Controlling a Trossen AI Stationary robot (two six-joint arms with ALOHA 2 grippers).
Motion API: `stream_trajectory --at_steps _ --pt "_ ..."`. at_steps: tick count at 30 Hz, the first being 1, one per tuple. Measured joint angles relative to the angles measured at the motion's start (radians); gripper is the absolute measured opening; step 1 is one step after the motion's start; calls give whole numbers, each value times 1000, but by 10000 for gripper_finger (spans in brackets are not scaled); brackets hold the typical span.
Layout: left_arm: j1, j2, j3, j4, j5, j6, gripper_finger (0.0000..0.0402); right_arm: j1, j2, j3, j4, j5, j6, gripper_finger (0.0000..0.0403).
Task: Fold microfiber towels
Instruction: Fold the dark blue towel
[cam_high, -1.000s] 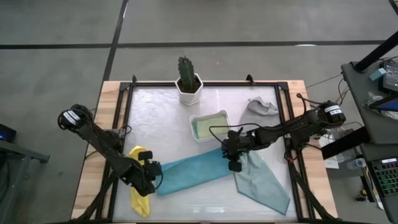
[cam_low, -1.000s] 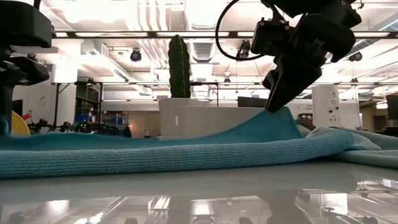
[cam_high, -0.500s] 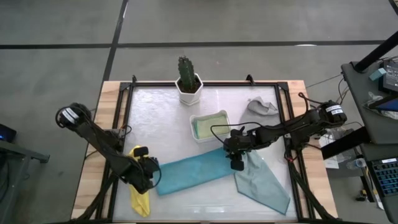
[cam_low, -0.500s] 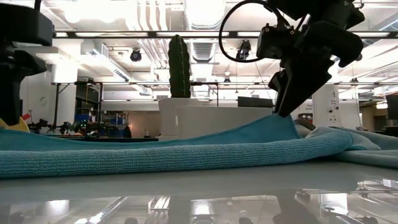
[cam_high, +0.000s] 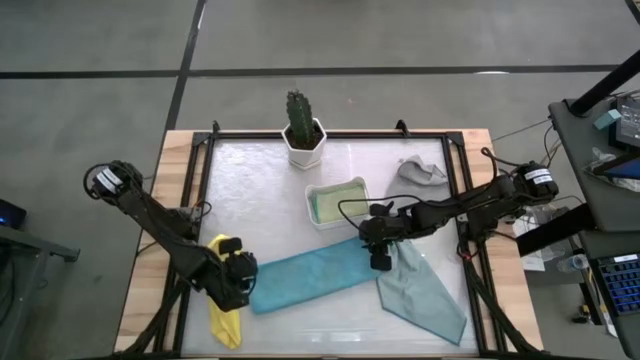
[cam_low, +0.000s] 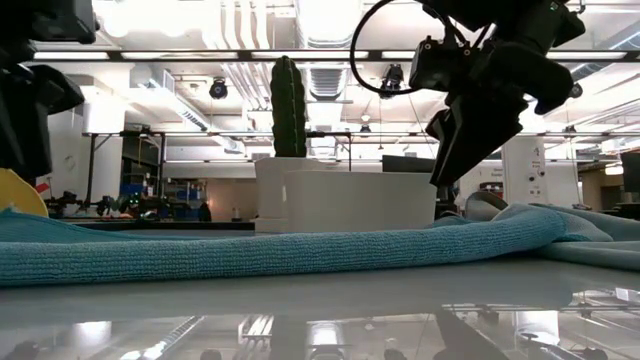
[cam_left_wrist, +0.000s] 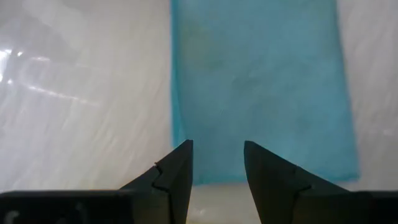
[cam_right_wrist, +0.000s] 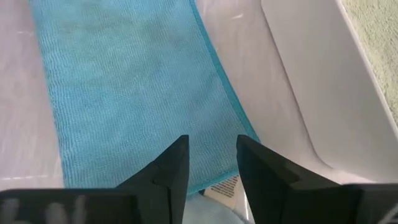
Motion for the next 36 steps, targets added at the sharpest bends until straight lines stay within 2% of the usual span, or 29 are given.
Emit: stream_trajectory --at_steps 8,15,20,26,31,36 --pt "60 97 0 205 7 137 128 17 0 0 23 -1 -10 113" --pt "91 210 -1 211 131 158 127 42 0 0 33 -3 -18 99" --pt "93 238 1 169 151 157 127 47 0 0 53 -3 -18 90" --pt "93 214 -3 66 172 145 127 47 0 0 77 -3 -16 87" --pt "93 192 -5 -53 195 73 127 47 0 0 77 -3 -16 100" --pt "93 169 20 -65 206 54 127 47 0 0 77 -3 5 122"
